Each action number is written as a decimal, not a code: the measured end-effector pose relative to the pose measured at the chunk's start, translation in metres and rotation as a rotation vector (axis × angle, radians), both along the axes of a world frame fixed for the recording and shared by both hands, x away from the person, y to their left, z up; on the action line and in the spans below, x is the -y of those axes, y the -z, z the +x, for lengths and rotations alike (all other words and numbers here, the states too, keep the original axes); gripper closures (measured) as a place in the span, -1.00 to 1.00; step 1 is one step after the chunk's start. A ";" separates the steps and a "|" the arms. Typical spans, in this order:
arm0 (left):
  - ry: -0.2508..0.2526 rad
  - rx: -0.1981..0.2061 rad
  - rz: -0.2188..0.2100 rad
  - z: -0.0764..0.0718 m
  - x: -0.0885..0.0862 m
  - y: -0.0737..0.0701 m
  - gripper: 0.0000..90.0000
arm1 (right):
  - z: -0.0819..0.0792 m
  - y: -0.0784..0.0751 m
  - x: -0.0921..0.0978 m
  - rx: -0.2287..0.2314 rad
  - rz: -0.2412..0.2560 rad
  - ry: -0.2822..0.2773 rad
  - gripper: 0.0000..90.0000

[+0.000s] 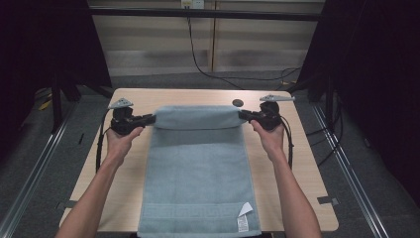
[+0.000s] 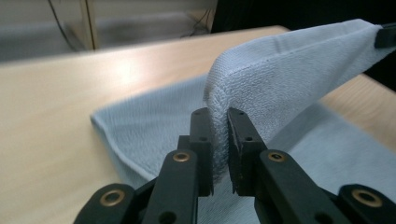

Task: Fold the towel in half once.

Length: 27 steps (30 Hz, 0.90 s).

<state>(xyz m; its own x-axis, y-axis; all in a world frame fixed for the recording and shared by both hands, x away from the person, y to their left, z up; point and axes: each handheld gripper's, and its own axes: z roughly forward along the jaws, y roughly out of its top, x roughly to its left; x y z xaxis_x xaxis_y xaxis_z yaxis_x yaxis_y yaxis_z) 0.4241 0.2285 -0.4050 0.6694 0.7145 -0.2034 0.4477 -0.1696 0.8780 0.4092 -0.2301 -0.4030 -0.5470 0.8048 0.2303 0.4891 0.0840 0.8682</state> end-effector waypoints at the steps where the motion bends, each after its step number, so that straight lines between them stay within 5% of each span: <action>1: 0.008 0.024 0.000 -0.005 -0.002 -0.011 0.82 | -0.002 -0.007 0.001 0.018 0.001 -0.004 0.82; 4: 0.031 0.065 -0.042 -0.017 -0.006 -0.031 0.81 | -0.017 -0.038 0.004 0.087 0.032 -0.029 0.82; 11: 0.088 0.134 -0.092 -0.065 -0.019 -0.057 0.81 | -0.054 -0.058 0.005 0.146 0.024 -0.086 0.82; 16: 0.127 0.157 -0.107 -0.090 -0.022 -0.063 0.81 | -0.088 -0.075 0.006 0.192 0.021 -0.127 0.82; 21: 0.128 0.166 -0.066 -0.115 -0.021 -0.042 0.81 | -0.115 -0.069 0.006 0.180 -0.011 -0.164 0.82; 27: 0.157 0.047 -0.043 -0.131 -0.021 0.014 0.80 | -0.137 -0.014 0.005 0.074 -0.020 -0.194 0.81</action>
